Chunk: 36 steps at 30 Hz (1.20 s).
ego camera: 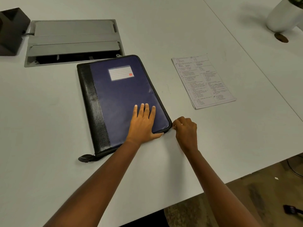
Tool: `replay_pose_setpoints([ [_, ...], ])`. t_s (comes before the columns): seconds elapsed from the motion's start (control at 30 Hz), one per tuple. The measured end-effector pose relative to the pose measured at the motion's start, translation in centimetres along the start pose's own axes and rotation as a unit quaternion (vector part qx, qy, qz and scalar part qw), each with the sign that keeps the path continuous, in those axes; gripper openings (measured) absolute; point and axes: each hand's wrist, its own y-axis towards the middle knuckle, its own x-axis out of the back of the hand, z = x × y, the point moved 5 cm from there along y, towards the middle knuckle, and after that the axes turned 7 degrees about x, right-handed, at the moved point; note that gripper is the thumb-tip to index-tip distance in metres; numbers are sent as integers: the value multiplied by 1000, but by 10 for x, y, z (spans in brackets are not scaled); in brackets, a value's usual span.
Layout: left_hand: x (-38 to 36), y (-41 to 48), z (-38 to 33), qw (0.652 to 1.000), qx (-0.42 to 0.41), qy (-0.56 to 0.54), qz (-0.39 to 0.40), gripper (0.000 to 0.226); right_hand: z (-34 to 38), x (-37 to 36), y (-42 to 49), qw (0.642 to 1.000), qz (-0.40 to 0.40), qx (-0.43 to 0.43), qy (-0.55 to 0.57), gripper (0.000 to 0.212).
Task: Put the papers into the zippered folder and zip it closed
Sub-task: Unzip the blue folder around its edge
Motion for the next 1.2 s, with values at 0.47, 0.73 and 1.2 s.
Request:
replay_pose_setpoints([
  [0.47,-18,-26,36,999,0,-39,14,93,6,-23,-30,980,19,-171,103,14],
  [0.73,-6,-79,98,994,86,-61,5,114,10,-24,-30,974,5,-200,110,14],
  [1.2,-13,-101,106,942,204,-267,-21,129,44,-24,-43,982,-13,-156,105,9],
])
